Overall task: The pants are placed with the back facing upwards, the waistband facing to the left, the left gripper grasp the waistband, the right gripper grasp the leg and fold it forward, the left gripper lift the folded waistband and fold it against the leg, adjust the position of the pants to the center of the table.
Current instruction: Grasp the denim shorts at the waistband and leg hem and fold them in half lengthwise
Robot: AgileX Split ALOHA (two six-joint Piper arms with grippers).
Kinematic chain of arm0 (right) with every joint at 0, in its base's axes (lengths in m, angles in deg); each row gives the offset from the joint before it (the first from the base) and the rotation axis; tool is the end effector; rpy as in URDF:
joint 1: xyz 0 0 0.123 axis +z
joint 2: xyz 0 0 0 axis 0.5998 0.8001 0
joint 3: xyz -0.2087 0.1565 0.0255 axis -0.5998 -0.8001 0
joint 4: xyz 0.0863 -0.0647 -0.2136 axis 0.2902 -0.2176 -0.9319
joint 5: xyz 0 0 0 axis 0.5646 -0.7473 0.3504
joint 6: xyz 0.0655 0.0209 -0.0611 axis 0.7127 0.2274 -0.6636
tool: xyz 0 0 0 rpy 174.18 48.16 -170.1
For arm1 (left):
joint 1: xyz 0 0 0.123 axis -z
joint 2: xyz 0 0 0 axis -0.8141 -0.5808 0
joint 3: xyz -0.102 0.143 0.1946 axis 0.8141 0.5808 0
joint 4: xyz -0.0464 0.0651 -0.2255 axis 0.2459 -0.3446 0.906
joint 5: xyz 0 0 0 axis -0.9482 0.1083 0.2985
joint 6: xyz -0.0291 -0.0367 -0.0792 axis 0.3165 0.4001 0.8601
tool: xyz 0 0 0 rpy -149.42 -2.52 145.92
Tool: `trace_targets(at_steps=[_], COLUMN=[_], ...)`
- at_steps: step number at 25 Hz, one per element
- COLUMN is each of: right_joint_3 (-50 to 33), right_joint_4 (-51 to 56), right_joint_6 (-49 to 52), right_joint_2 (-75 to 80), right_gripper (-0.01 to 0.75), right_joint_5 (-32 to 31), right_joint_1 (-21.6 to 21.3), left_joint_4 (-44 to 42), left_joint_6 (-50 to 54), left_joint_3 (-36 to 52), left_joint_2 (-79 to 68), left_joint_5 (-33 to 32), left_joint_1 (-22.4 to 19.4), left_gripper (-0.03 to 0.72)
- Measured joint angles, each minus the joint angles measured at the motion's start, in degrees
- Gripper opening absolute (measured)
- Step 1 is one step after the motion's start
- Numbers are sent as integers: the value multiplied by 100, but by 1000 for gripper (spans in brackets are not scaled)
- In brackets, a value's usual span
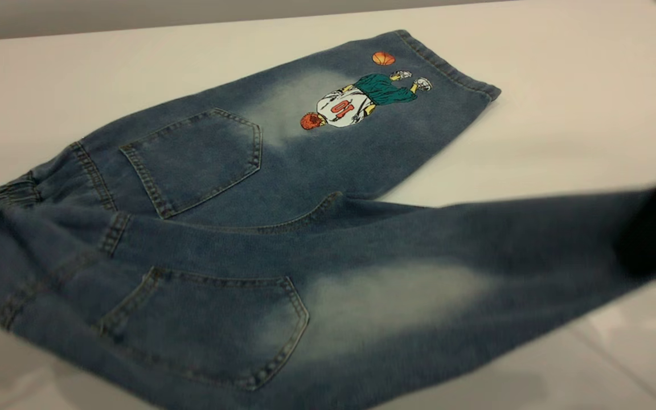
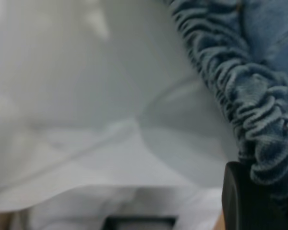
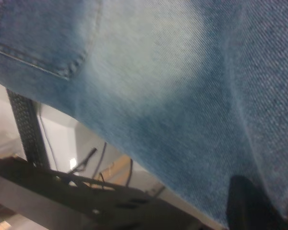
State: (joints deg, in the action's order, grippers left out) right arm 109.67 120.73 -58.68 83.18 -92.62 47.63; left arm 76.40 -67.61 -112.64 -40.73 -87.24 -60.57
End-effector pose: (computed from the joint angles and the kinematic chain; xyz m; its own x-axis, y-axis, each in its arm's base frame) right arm 0.1786 0.0880 0.1670 -0.9944 -0.1042 -0.0185 -0.0957 0.8097 0.5789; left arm 0.1979 -0.0121 0.1540 -0.9349 -0.3525 -0.0414 -0.3116 0.8709 -0.3800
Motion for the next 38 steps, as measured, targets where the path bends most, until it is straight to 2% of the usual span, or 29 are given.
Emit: trace_targets(at_steps=[8, 13, 22, 28, 34, 38], right_joint_3=[1246, 2003, 3501, 4479, 5164, 5407], right_joint_4=[23, 53, 222, 622, 988, 1215], right_joint_6=[323, 323, 425, 461, 461, 456], right_joint_2=[464, 1075, 2704, 3649, 4270, 4631], right_gripper=[18, 18, 18, 18, 18, 18], right_joint_5=[-24, 237, 347, 363, 587, 868], right_joint_1=[0, 0, 5, 5, 5, 12], left_joint_4=[1590, 2499, 3765, 4085, 4852, 4816], left_joint_6=[-162, -172, -172, -167, -162, -157], left_joint_3=[0, 0, -5, -5, -83, -386], left_joint_2=[155, 155, 145, -71, -737, -1294], left_joint_5=[834, 1444, 2854, 3663, 4258, 4696], left_joint_1=[0, 0, 0, 0, 0, 0], left_gripper=[120, 119, 119, 119, 119, 119])
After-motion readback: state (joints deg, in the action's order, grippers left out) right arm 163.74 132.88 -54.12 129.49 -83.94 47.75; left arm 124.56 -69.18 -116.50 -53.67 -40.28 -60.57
